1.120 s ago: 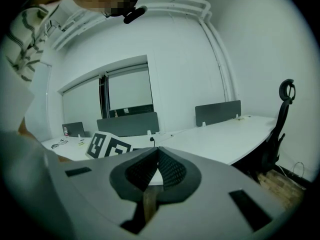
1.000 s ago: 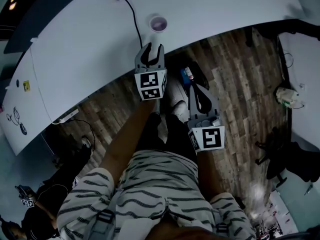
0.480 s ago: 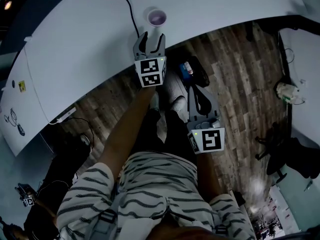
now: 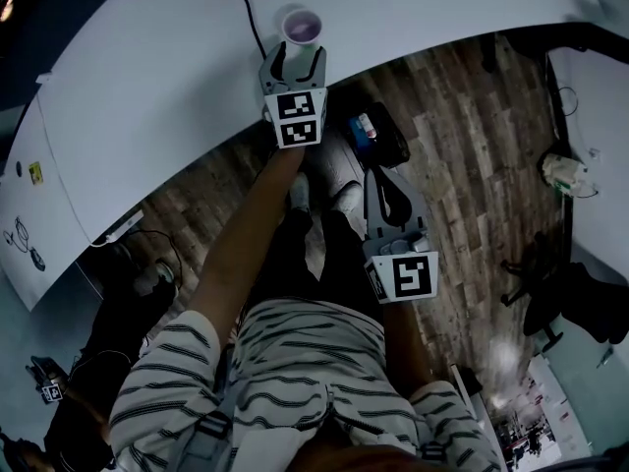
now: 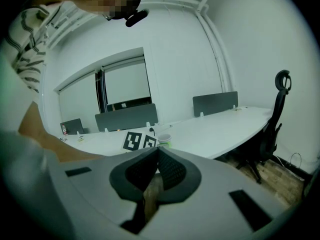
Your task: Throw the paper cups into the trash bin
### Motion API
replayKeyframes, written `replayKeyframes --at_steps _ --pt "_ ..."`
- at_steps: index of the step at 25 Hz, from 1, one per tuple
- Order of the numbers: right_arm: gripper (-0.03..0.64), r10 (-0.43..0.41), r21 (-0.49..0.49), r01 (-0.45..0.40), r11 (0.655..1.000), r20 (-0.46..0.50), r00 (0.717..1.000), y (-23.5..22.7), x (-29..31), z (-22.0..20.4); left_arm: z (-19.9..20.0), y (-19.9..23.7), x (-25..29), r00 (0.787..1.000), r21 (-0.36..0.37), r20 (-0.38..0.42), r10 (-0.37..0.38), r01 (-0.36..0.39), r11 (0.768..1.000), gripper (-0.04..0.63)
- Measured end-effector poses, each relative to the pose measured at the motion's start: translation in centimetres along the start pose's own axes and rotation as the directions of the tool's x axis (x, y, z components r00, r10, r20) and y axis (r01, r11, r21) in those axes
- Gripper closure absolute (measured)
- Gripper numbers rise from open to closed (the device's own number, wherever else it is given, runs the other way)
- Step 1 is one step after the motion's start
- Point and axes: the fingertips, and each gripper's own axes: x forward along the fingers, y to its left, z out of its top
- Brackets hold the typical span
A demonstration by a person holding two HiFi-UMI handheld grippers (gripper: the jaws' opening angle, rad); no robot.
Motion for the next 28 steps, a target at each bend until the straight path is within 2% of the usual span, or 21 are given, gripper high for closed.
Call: replayKeyframes --at_steps 9,16,28 --pt "0.607 -0.007 0.003 0.007 1.000 -0.010 1.000 -0.4 0.1 -0.5 0.1 0.5 2.1 0.998 0.013 -0.035 0.042 -0.042 0.999 0.301" --pt "0.607 -0.017 0.007 0.017 1.000 -0.015 1.000 -0.7 -0.1 -0.6 -1.4 1.4 3.9 0.995 0.028 -0.074 0.074 -0.072 0.997 0.295" --pt "0.607 -0.041 0.008 0.041 0.999 -0.019 0.999 -1.3 -0.6 -1.1 -0.8 1.1 4.9 0.996 0.065 -0.066 0.061 -0.057 0.996 0.299"
